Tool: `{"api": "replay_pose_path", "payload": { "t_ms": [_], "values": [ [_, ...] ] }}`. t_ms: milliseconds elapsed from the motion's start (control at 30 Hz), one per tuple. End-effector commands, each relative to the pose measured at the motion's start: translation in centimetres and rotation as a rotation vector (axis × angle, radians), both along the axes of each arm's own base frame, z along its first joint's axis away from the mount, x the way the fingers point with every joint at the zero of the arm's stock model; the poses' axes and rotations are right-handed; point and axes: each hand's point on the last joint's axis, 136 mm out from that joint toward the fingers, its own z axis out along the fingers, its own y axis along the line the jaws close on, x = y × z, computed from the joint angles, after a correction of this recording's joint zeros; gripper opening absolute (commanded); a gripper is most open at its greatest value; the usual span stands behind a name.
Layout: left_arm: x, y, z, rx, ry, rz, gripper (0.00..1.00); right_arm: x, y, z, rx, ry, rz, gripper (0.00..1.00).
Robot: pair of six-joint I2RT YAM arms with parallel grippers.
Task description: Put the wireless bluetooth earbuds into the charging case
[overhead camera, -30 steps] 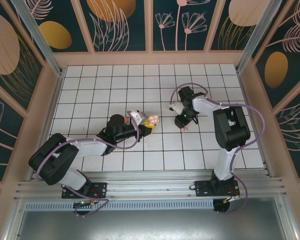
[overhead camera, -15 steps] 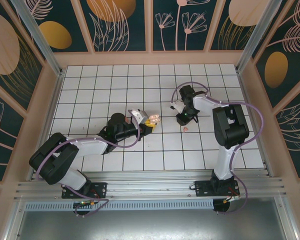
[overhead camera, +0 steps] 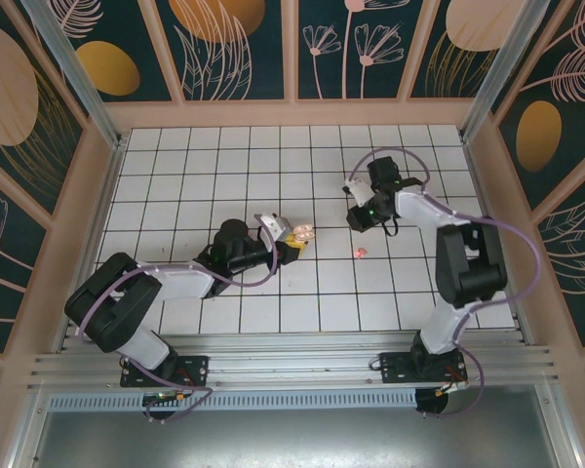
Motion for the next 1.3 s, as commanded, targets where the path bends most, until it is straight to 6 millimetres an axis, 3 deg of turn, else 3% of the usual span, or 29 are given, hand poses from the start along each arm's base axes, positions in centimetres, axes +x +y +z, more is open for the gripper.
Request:
{"api": "replay_pose_path", "payload": {
  "t_ms": [0, 167, 333, 667, 1267],
  "values": [
    [0.6, -0.8, 2.7, -0.074, -0.12, -0.022, 0.13, -0.1, 3.0, 6.6, 0.306, -0.114, 0.004, 0.16],
    [1.0, -1.3, 3.7, -0.12, -0.18, -0.02, 0.13, -2.9, 4.8, 12.6, 0.572, -0.212, 0.057, 0.16],
    [0.8, -2.1, 4.0, -0.128, -0.24, -0.05, 0.13, -6.5, 6.0, 16.6, 0.786, -0.25, 0.134, 0.17],
    [0.0, -2.5, 5.5, -0.181, -0.379, -0.08, 0.13, -10.3, 7.7, 17.0, 0.907, -0.215, 0.171, 0.18],
    [-0.5, -2.4, 6.3, -0.211, -0.384, -0.086, 0.13, -10.1, 8.6, 16.2, 0.945, -0.224, 0.135, 0.18]
  ]
}}
